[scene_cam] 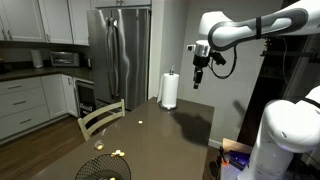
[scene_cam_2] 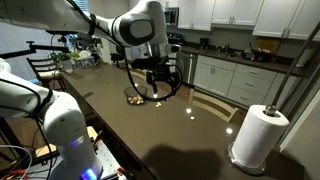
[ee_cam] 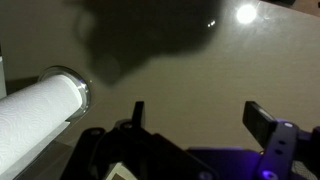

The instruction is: Put the white chip in the black basket

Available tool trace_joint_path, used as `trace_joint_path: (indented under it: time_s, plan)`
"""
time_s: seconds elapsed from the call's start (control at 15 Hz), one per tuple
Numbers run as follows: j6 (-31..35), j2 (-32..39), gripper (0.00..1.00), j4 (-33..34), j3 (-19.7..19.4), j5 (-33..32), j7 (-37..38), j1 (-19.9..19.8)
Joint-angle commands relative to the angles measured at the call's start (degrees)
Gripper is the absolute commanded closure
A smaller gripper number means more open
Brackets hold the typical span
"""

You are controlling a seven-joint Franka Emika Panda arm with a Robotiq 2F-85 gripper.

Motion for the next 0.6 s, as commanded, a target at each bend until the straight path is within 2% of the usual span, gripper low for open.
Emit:
trace_joint_path:
  time_s: [0.0,0.53]
  plan:
    - [1.0,1.8,0.0,1.1,-0.1,0.2,-0.1,0.7]
    - [9.0,15.0,0.0,8.6,1.7,4.3,1.6,4.8]
